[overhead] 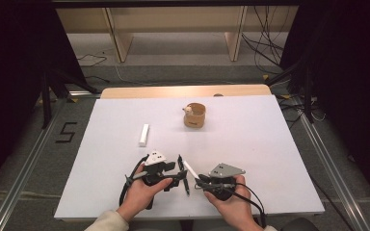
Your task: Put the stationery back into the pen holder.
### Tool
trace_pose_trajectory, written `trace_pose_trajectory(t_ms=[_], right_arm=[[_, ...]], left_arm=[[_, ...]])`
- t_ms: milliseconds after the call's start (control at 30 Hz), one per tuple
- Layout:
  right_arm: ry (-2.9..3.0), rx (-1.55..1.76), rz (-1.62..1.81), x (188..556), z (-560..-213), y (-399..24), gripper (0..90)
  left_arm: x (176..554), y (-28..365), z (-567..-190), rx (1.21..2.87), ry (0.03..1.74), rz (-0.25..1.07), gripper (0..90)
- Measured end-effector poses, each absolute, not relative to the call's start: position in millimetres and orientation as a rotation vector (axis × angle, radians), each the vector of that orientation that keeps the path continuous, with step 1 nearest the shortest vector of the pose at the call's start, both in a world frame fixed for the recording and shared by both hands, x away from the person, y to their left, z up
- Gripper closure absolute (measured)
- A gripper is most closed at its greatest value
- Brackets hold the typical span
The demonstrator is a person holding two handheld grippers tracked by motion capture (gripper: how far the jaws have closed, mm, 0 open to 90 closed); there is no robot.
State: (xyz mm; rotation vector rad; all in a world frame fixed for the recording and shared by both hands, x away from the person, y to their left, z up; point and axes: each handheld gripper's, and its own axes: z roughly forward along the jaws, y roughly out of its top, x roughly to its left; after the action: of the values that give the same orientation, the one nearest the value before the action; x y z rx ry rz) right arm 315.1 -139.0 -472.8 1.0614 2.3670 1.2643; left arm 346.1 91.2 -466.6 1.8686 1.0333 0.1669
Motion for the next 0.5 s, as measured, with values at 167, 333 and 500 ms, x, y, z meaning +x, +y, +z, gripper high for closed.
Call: trace_pose_trajectory(t_ms=[167, 333, 500], right_arm=[[2.377, 1.044, 1.27, 313.3, -471.9, -136.5, 78.9], [2.377, 1.027, 1.278, 312.7, -471.1, -135.0, 78.9], [2.361, 1.025, 1.287, 312.2, -469.0, -135.3, 78.9]], left_arm=[[346.1, 86.1, -467.2, 1.83, 1.033, 0.109, 45.1], [347.0, 82.4, -469.6, 1.783, 1.053, 0.042, 50.9], [347.1, 81.5, -467.7, 1.695, 1.07, -0.018, 61.1]])
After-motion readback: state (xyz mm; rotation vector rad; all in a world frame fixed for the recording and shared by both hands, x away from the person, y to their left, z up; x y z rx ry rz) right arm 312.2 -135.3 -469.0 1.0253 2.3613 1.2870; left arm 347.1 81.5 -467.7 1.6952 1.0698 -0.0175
